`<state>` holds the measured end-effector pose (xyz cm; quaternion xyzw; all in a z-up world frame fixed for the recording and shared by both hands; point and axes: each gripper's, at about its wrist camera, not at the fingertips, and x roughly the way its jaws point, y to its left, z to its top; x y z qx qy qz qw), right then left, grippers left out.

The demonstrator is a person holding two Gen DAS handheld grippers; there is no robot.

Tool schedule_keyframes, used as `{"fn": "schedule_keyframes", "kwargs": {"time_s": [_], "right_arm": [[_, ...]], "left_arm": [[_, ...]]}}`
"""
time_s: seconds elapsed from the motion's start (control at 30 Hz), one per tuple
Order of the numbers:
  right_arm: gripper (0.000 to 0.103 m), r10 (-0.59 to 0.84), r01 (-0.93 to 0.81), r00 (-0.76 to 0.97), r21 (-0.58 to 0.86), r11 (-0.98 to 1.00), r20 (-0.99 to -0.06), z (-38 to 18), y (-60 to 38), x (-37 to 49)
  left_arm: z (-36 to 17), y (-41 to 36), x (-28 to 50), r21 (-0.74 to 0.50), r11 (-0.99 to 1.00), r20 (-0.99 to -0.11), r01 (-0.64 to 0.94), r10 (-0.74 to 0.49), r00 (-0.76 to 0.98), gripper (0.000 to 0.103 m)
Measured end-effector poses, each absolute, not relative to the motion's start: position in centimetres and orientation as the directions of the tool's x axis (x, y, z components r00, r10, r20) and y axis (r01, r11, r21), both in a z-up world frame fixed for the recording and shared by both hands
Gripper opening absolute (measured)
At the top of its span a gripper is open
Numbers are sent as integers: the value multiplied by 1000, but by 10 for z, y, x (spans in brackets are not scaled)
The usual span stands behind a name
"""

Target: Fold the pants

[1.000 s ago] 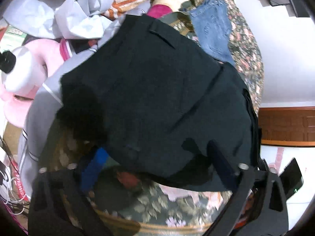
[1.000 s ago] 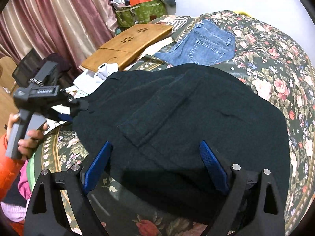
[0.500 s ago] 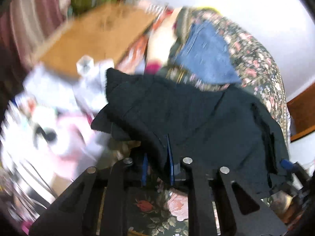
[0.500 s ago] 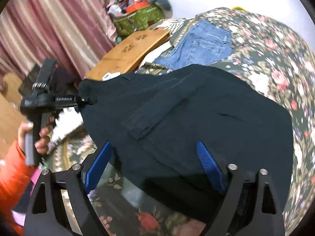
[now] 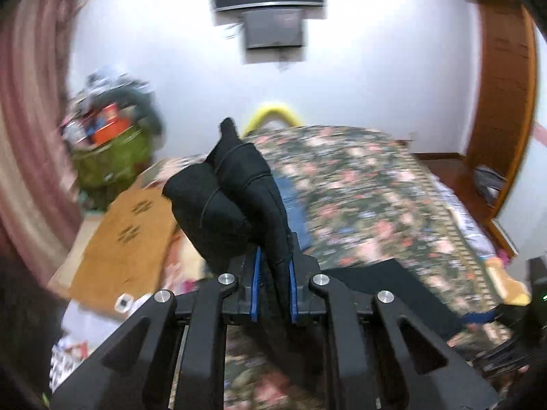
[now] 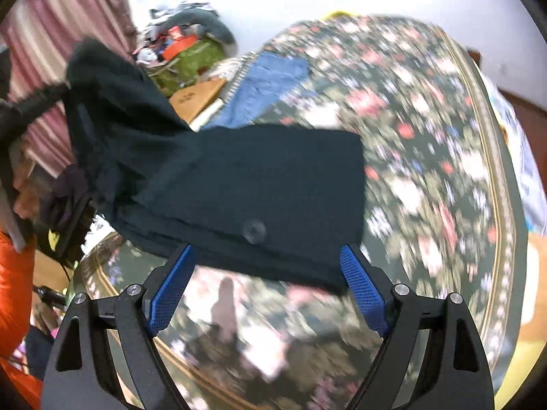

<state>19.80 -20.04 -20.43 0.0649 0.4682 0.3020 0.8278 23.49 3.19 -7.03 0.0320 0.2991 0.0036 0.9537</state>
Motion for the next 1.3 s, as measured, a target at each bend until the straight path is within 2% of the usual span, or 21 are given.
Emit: {"fn": "schedule_keyframes", "kwargs": {"time_s": [0.17, 0.3, 0.4, 0.5, 0.57, 0.6, 0.63, 0.67, 0.7, 0.73, 0.77, 0.83, 0.9, 1.0, 1.1, 1.3], "right_arm": [[84, 578, -384, 400, 443, 810, -711, -210, -230, 192], [84, 580, -363, 420, 457, 812, -698, -208, -244, 187], [84, 576, -346, 431, 461, 817, -695, -208, -255, 181], [84, 575, -336, 434, 467, 818, -694, -210, -262, 177], [84, 571, -332, 437, 465, 820, -695, -210, -266, 175], [84, 568, -331, 440, 463, 822, -695, -210, -267, 175], [84, 567, -332, 442, 460, 823, -695, -209, -267, 174], [84, 566, -333, 445, 459, 824, -694, -209, -266, 174], [84, 564, -333, 449, 456, 825, -693, -208, -265, 174], [85, 563, -333, 452, 455, 826, -692, -208, -265, 175], [85, 564, -334, 454, 456, 825, -689, -208, -264, 176], [85, 574, -338, 452, 465, 818, -682, -207, -260, 177], [85, 586, -346, 445, 474, 810, -678, -207, -254, 178], [85, 595, -365, 436, 472, 803, -675, -206, -243, 180], [85, 605, -376, 428, 476, 795, -671, -205, -235, 181], [85, 607, -392, 417, 469, 791, -676, -202, -218, 184]], "left_arm": [[-79, -41, 263, -1, 985, -625, 175, -137, 768, 12], [-123, -93, 288, -107, 952, -733, 286, -270, 624, 12], [-158, -118, 294, -170, 928, -802, 332, -326, 501, 12], [-175, -133, 289, -141, 919, -837, 369, -310, 452, 13], [-175, -137, 285, -112, 913, -856, 392, -289, 428, 21], [-175, -140, 284, -110, 907, -861, 407, -291, 417, 31], [-170, -140, 282, -113, 900, -859, 421, -302, 415, 49], [-169, -139, 280, -112, 899, -850, 423, -307, 428, 58], [-160, -136, 277, -104, 900, -831, 424, -313, 461, 74], [-152, -131, 274, -91, 900, -810, 426, -315, 494, 82], [-144, -124, 275, -79, 900, -798, 428, -314, 514, 84], [-134, -111, 278, -40, 911, -779, 410, -285, 558, 91], [-129, -90, 291, 33, 935, -763, 354, -205, 613, 98], [-135, -54, 321, 125, 962, -755, 243, -66, 653, 99], [-151, -19, 356, 159, 974, -780, 164, 22, 626, 99], [-219, 35, 415, 178, 981, -871, 78, 120, 476, 99]]}}
